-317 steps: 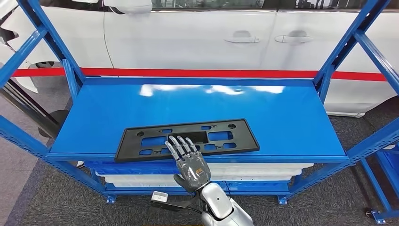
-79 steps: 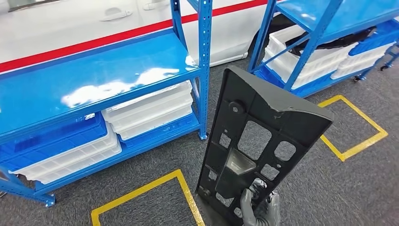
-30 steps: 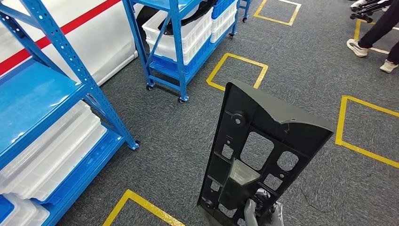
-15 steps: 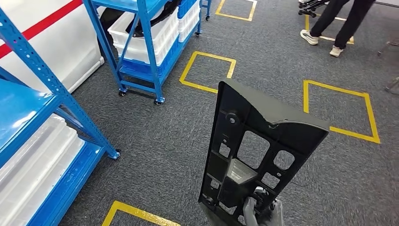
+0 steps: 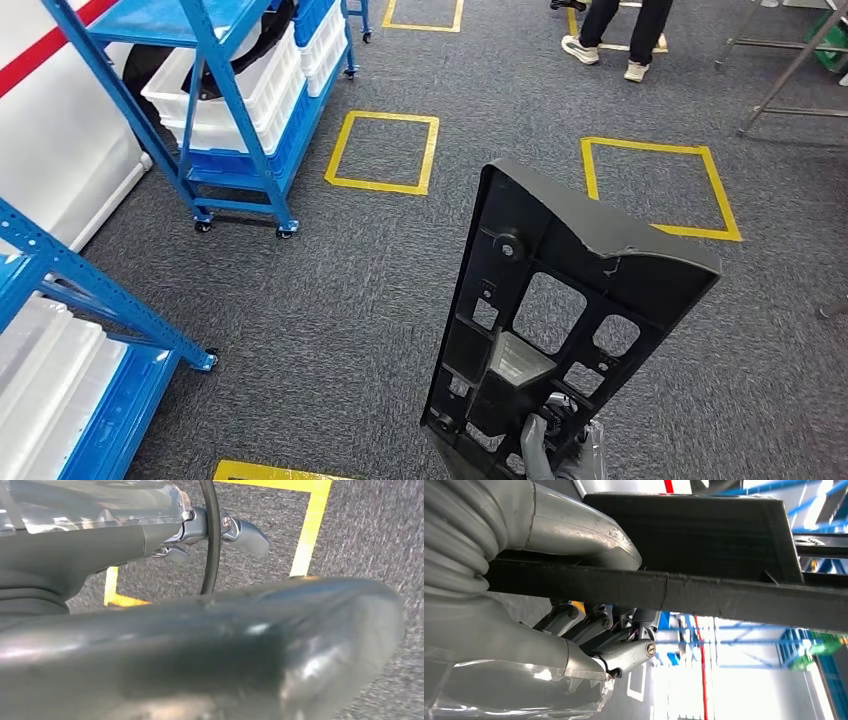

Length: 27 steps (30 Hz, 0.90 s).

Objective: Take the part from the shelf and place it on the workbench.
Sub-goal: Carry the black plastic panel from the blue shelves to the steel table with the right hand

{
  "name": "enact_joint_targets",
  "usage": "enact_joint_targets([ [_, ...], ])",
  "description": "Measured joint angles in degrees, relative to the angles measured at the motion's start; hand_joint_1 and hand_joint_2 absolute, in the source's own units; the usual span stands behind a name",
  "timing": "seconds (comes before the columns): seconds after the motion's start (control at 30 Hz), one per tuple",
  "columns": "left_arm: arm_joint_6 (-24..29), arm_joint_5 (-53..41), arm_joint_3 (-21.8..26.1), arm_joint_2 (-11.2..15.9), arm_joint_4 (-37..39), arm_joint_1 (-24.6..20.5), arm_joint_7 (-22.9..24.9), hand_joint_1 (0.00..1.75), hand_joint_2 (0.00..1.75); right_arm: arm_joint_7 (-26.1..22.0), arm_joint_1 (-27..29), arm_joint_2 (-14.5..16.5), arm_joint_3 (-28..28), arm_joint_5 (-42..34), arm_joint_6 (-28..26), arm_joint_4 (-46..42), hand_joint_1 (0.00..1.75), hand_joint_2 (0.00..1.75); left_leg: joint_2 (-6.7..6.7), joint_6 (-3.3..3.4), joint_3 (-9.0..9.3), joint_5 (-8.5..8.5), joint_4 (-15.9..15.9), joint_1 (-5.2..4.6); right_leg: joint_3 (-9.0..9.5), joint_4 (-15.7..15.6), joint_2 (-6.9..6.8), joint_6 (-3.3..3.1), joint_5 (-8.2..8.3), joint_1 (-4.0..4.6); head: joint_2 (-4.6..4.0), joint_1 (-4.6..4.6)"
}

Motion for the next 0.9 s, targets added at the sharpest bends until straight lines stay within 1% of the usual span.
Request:
enact_joint_targets([
  [0.03,0.0,0.0,0.0,0.0,0.0,0.2,0.0,0.0,0.0,0.0,0.0,0.0,-0.1,0.0,0.0,0.0,1.75,1.75,-0.19,-0.24,-1.3,-0.91,2.8,0.19,-0.08,0.1,0.78,0.01,0.0,-0.04,0.0,0.01],
  [0.07,0.0,0.0,0.0,0.1,0.0,0.2,0.0,0.0,0.0,0.0,0.1,0.0,-0.2,0.0,0.0,0.0,1.75,1.75,-0.22,-0.46,-1.88,-0.74,3.9,0.37,-0.15,0.3,1.58,0.06,-0.03,-0.12,0.0,0.01],
  [0.1,0.0,0.0,0.0,0.1,0.0,0.3,0.0,0.0,0.0,0.0,0.1,0.1,-0.2,0.0,0.0,0.1,1.75,1.75,-0.27,-0.66,-1.58,0.48,3.1,0.57,-0.2,0.5,2.38,0.18,-0.1,-0.24,0.0,0.01],
  [0.13,0.0,-0.1,0.0,0.1,0.0,0.3,0.0,0.0,0.0,0.0,0.2,0.1,-0.3,0.1,0.0,0.1,1.75,1.75,-0.51,-0.89,-0.42,2.53,0.4,0.8,-0.24,0.9,3.16,0.41,-0.25,-0.41,0.0,0.01],
  [0.17,0.0,-0.1,0.0,0.1,0.0,0.2,0.0,0.0,0.0,0.0,0.2,0.1,-0.3,0.2,0.0,0.1,1.75,1.75,-1.44,-1.14,1.15,4.35,-3.0,1.09,-0.32,1.3,3.89,0.75,-0.47,-0.58,0.0,0.01],
  [0.2,0.0,-0.1,0.0,0.0,0.0,0.3,-0.1,0.0,0.0,0.0,0.1,0.1,-0.4,0.3,0.0,0.1,1.75,1.75,-2.9,-1.32,2.5,5.54,-6.1,1.29,-0.57,1.9,4.59,1.15,-0.7,-0.65,0.0,0.01],
  [0.23,0.0,-0.2,0.0,0.0,0.0,0.3,-0.1,0.0,0.0,0.0,0.1,0.2,-0.4,0.4,0.0,0.1,1.75,1.75,-4.2,-1.24,3.36,6.04,-8.1,1.45,-0.95,2.4,5.24,1.54,-0.83,-0.68,0.0,0.01],
  [0.27,0.0,-0.2,0.0,0.0,0.0,0.3,-0.2,0.0,0.0,0.0,0.1,0.2,-0.4,0.4,0.1,0.1,1.75,1.75,-5.14,-1.02,3.68,5.88,-8.9,1.46,-1.4,2.8,5.87,1.92,-0.83,-0.7,0.0,0.02],
  [0.3,0.0,-0.2,0.0,-0.1,0.0,0.2,-0.2,0.0,0.0,0.0,0.2,0.2,-0.4,0.4,0.1,0.1,1.75,1.75,-5.23,-0.6,3.64,5.75,-9.1,1.32,-1.82,2.9,6.51,2.31,-0.66,-0.73,0.0,0.02],
  [0.33,0.0,-0.2,0.0,-0.1,0.0,0.2,-0.2,0.0,0.0,0.0,0.3,0.2,-0.4,0.5,0.1,0.1,1.75,1.75,-4.6,-0.07,3.58,5.85,-9.1,1.29,-2.16,2.9,7.08,2.64,-0.47,-0.84,0.0,0.02],
  [0.37,0.0,-0.2,-0.1,-0.1,0.0,0.2,-0.2,0.0,0.0,0.0,0.5,0.2,-0.4,0.6,0.2,0.1,1.75,1.75,-3.92,0.32,3.58,6.02,-9.3,1.24,-2.42,3.1,6.74,2.93,-0.52,-0.9,0.0,0.03],
  [0.4,0.0,-0.1,-0.1,-0.2,0.0,0.2,-0.2,0.0,0.0,0.0,0.5,0.2,-0.5,0.7,0.2,0.1,1.75,1.75,-3.25,0.73,3.58,6.2,-9.4,1.23,-2.91,3.9,5.6,3.17,-1.04,-0.86,0.0,0.03],
  [0.43,0.0,-0.1,-0.1,-0.2,0.0,0.2,-0.2,0.0,0.0,0.0,0.5,0.2,-0.5,0.8,0.2,0.1,1.75,1.75,-2.51,1.06,3.57,6.33,-9.5,1.2,-3.9,5.9,3.98,3.34,-2.23,-0.78,0.0,0.04],
  [0.47,0.0,-0.1,-0.2,-0.2,0.0,0.2,-0.2,0.0,0.0,0.0,0.4,0.2,-0.5,0.9,0.2,0.1,1.75,1.75,-1.76,1.26,3.57,6.34,-9.6,1.05,-5.37,9.0,2.15,3.47,-3.93,-0.7,0.0,0.04],
  [0.5,0.0,-0.1,-0.2,-0.2,0.0,0.3,-0.2,0.0,0.0,0.0,0.4,0.2,-0.5,1.0,0.2,0.1,1.75,1.75,-0.96,1.43,3.54,6.3,-9.6,0.86,-7.28,12.9,1.06,3.56,-5.74,-0.66,0.0,0.04],
  [0.53,0.0,-0.1,-0.2,-0.2,0.0,0.3,-0.2,0.0,0.0,0.0,0.4,0.2,-0.5,1.1,0.2,0.1,1.75,1.75,-0.11,1.55,3.54,6.23,-9.6,0.65,-9.07,16.4,0.61,3.58,-7.08,-0.66,0.0,0.04],
  [0.57,0.0,-0.1,-0.2,-0.2,0.0,0.4,-0.2,0.0,0.0,0.0,0.4,0.2,-0.5,1.1,0.2,0.1,1.75,1.75,0.69,1.65,3.57,6.15,-9.6,0.46,-10.15,18.6,0.48,3.48,-7.47,-0.64,0.0,0.04],
  [0.6,0.0,-0.1,-0.2,-0.2,0.0,0.3,-0.2,0.0,0.0,0.0,0.5,0.2,-0.6,1.1,0.2,0.1,1.75,1.75,1.42,1.76,3.66,6.05,-9.6,0.29,-10.18,18.6,0.41,3.25,-6.75,-0.56,0.0,0.04],
  [0.63,0.0,-0.1,-0.2,-0.2,0.0,0.3,-0.2,0.0,0.0,0.0,0.5,0.2,-0.6,1.2,0.2,0.2,1.75,1.75,2.09,1.83,3.82,5.93,-9.6,0.14,-9.04,16.4,0.19,2.87,-5.12,-0.39,0.0,0.04],
  [0.67,0.0,-0.1,-0.2,-0.2,0.0,0.2,-0.2,0.0,0.0,0.0,0.5,0.2,-0.6,1.2,0.2,0.2,1.75,1.75,2.68,1.87,4.04,5.76,-9.6,0.04,-6.96,12.5,-0.59,2.31,-3.07,-0.02,0.0,0.04],
  [0.7,0.0,-0.1,-0.2,-0.3,0.0,0.1,-0.2,0.0,0.0,0.0,0.5,0.2,-0.6,1.2,0.2,0.2,1.75,1.75,3.21,1.84,4.25,5.59,-9.6,-0.08,-4.82,8.6,-2.12,1.66,-1.67,0.56,0.0,0.04],
  [0.73,0.0,-0.1,-0.3,-0.4,0.0,0.1,-0.2,0.0,0.0,0.0,0.4,0.2,-0.6,1.2,0.2,0.2,1.75,1.75,3.7,1.73,4.41,5.45,-9.7,-0.16,-3.19,5.4,-3.5,1.09,-0.81,1.14,0.0,0.04],
  [0.77,0.0,-0.1,-0.3,-0.5,0.0,0.1,-0.2,0.0,0.0,0.0,0.4,0.2,-0.6,1.2,0.2,0.1,1.75,1.75,4.25,1.6,4.52,5.34,-9.8,-0.23,-2.29,3.5,-4.52,0.64,-0.54,1.65,0.0,0.04],
  [0.8,0.0,-0.1,-0.3,-0.6,0.0,0.1,-0.2,0.0,0.0,0.0,0.4,0.3,-0.7,1.3,0.2,0.1,1.75,1.75,4.86,1.45,4.61,5.29,-9.9,-0.3,-2.15,3.0,-4.82,0.39,-0.74,1.97,0.0,0.04],
  [0.83,0.0,-0.1,-0.3,-0.6,0.0,0.0,-0.2,0.0,0.0,0.0,0.4,0.3,-0.7,1.3,0.2,0.1,1.75,1.75,5.56,1.28,4.82,5.25,-10.1,-0.35,-2.17,2.6,-4.15,0.22,-0.6,2.03,0.0,0.04],
  [0.87,0.0,-0.1,-0.3,-0.6,0.0,-0.1,-0.2,0.0,0.0,0.0,0.5,0.3,-0.7,1.3,0.2,0.1,1.75,1.75,5.76,1.09,5.05,5.02,-10.2,-0.35,-1.96,2.1,-3.48,0.09,-0.35,1.8,0.0,0.04],
  [0.9,0.0,-0.1,-0.3,-0.6,0.0,-0.1,-0.2,0.0,0.0,0.0,0.5,0.4,-0.8,1.3,0.2,0.1,1.75,1.75,4.94,0.86,5.11,4.59,-9.8,-0.32,-1.61,1.5,-2.82,-0.03,-0.09,1.52,0.0,0.03],
])
